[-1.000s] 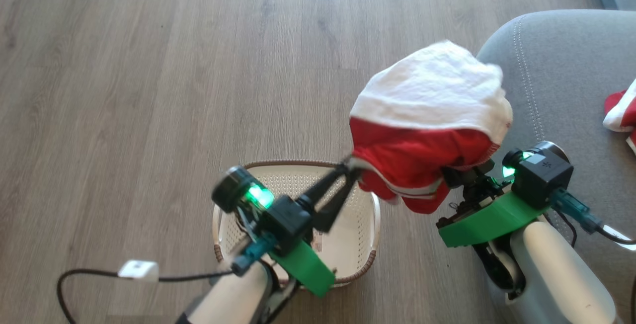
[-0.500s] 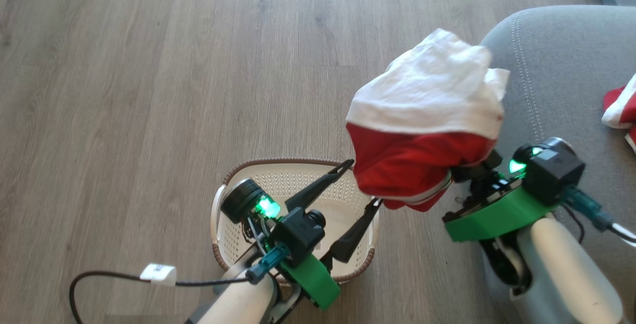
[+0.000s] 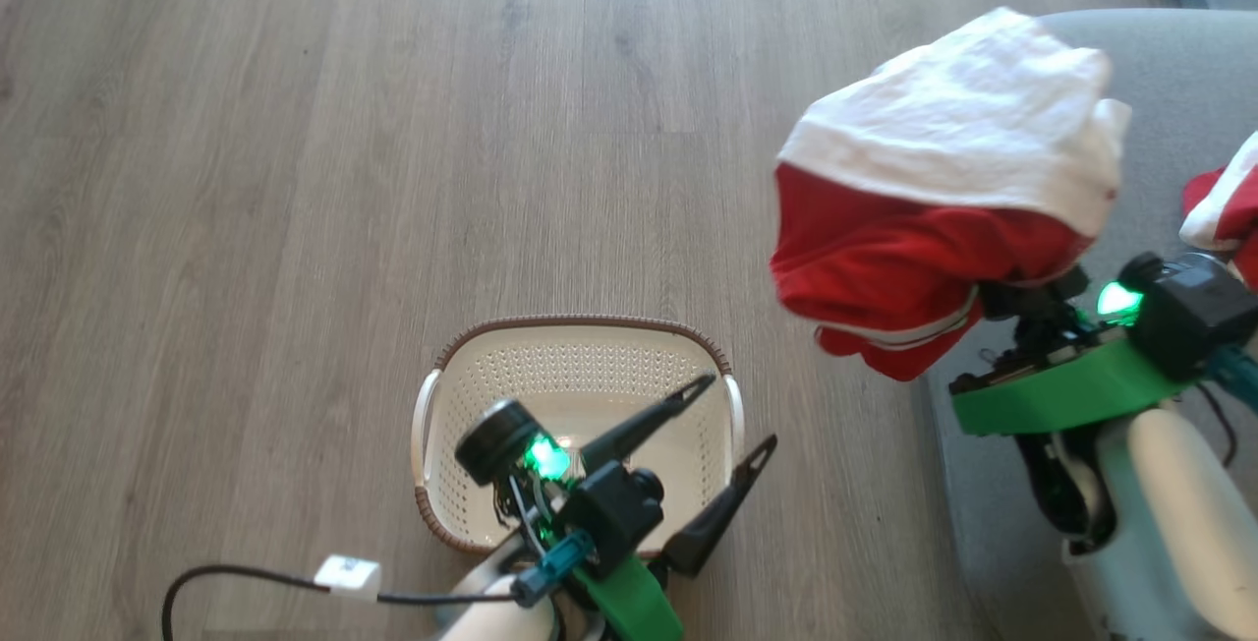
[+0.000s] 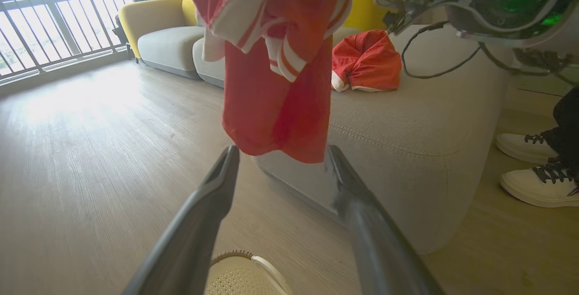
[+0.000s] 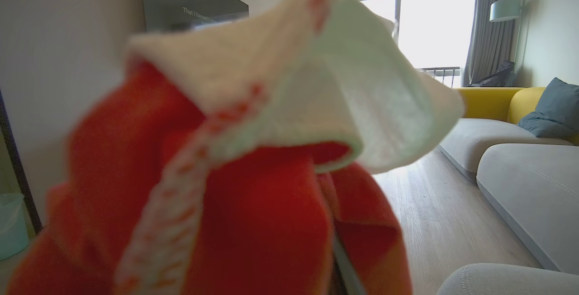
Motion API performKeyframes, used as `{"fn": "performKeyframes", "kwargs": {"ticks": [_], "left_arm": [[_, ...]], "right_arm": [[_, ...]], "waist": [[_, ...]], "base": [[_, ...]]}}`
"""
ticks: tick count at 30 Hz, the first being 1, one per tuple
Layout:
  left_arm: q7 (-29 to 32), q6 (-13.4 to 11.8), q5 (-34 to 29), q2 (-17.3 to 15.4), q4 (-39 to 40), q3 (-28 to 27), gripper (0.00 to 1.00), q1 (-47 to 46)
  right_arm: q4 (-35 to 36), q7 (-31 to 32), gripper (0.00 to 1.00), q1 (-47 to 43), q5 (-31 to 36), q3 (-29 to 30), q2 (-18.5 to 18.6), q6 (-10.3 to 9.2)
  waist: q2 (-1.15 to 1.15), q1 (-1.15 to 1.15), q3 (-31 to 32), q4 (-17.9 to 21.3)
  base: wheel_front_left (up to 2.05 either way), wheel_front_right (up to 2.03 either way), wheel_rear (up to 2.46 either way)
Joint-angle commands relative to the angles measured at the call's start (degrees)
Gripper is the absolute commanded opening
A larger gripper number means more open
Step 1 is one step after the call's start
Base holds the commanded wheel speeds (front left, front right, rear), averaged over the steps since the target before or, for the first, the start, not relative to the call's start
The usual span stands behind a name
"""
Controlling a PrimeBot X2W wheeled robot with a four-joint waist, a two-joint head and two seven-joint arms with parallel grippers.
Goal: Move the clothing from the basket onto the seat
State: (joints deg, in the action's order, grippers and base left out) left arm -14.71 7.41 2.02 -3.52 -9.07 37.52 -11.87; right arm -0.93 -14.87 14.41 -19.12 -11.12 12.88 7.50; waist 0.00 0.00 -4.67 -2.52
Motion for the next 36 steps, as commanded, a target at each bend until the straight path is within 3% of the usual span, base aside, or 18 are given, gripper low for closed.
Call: {"fn": "performKeyframes", "kwargs": {"ticks": [1,17,28,36], "left_arm": [[-0.29,0.04,0.01,-0.07,1.36,-1.08,1.00,-0.39],[-0.29,0.07,0.87,0.10,0.49,-1.15,1.00,1.72],[-0.29,0.07,1.29,0.25,0.45,-1.27,1.00,2.29],[-0.29,0.07,1.02,0.33,1.19,-1.71,1.00,1.65]], "right_arm": [[2.43,-0.13,0.00,-0.12,0.43,0.16,0.39,-0.01],[0.61,-0.13,0.00,-5.94,2.44,8.84,-1.59,-0.01],[0.01,-0.13,0.00,-6.49,2.34,11.48,-2.96,-0.01],[1.35,-0.13,0.00,-5.40,2.74,13.33,-2.41,-0.01]], "waist": [[0.00,0.00,-0.03,0.17],[0.00,0.00,1.31,1.25],[0.00,0.00,1.59,1.83],[0.00,0.00,-0.18,5.88]], "base": [[0.00,0.00,0.00],[0.00,0.00,0.00],[0.00,0.00,0.00],[0.00,0.00,0.00]]}}
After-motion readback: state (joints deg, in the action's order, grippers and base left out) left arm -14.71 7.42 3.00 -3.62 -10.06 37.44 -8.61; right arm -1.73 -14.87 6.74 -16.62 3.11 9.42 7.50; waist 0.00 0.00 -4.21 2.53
